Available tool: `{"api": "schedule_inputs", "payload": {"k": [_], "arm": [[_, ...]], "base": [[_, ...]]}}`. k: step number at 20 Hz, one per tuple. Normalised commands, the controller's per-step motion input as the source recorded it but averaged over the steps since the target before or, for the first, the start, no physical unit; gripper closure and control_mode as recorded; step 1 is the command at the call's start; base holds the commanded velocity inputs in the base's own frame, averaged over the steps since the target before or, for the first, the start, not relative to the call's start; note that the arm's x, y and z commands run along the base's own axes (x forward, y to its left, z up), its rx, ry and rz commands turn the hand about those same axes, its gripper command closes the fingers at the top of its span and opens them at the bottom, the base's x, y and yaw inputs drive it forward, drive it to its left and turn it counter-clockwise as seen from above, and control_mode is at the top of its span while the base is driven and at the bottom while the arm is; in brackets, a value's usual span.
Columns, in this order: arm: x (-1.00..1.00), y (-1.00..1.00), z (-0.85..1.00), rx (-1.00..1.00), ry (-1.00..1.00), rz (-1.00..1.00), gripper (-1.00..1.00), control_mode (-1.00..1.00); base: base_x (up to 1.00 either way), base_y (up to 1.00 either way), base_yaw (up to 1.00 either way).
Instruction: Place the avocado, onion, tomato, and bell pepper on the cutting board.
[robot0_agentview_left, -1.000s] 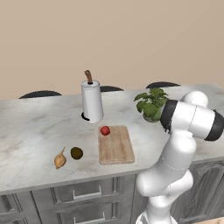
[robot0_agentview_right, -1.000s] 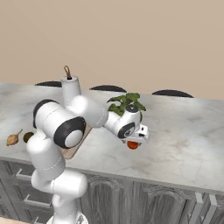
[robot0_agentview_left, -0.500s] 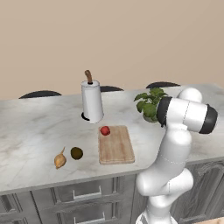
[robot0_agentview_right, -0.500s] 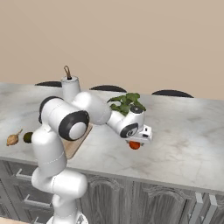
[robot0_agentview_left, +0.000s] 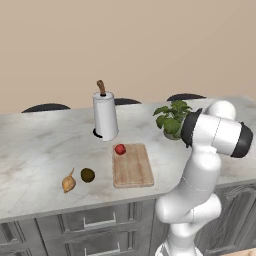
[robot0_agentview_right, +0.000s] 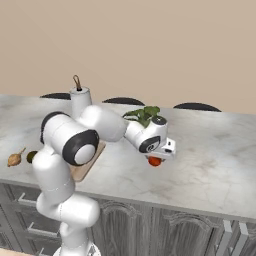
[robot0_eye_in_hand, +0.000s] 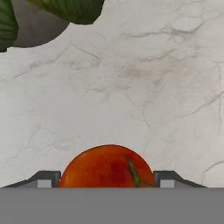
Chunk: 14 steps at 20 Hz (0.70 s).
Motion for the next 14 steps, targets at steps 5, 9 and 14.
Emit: {"api": "schedule_inputs", "payload": {"k": [5, 9, 14], "arm": [[-0.17, 0.06, 0.62, 0.00, -0.09, 0.01, 1.00, -1.00], [-0.23, 0.22, 0.53, 0.00, -0.04, 0.01, 1.00, -1.00], [-0.25, 0.34, 0.35, 0.00, 0.00, 0.06, 1.00, -1.00]], "base": [[0.00, 0.00, 0.00], [0.00, 0.00, 0.00], [0.00, 0.00, 0.00]]}}
